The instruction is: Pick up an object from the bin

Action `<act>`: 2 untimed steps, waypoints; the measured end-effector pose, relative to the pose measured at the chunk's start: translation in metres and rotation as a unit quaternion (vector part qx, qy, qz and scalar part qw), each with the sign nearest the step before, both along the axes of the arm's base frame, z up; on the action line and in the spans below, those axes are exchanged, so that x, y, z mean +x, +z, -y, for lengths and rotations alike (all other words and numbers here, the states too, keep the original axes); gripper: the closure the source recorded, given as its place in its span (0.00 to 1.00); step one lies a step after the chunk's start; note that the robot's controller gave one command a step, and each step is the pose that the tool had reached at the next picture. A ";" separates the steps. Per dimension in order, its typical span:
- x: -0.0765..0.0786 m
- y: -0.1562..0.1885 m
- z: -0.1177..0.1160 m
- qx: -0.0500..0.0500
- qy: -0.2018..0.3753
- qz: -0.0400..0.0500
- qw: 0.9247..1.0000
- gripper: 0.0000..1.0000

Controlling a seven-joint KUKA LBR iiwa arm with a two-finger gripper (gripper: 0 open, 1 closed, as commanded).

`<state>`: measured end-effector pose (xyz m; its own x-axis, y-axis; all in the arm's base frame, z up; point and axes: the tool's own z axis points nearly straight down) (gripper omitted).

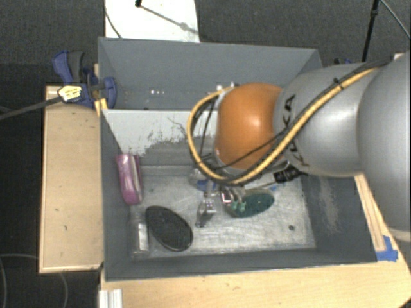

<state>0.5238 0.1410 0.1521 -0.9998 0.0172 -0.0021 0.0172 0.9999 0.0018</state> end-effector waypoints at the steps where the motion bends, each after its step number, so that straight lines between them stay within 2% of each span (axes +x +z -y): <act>1: 0.060 -0.059 0.046 -0.001 -0.051 0.002 0.999 0.00; 2: 0.059 -0.058 0.043 0.000 -0.050 0.002 0.999 1.00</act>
Offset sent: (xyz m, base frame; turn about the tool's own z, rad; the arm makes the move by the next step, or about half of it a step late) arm 0.0577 -0.0434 -0.0584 0.0908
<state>0.5826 0.0976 0.0946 -0.9932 0.1163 -0.0056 0.1163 0.9932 0.0020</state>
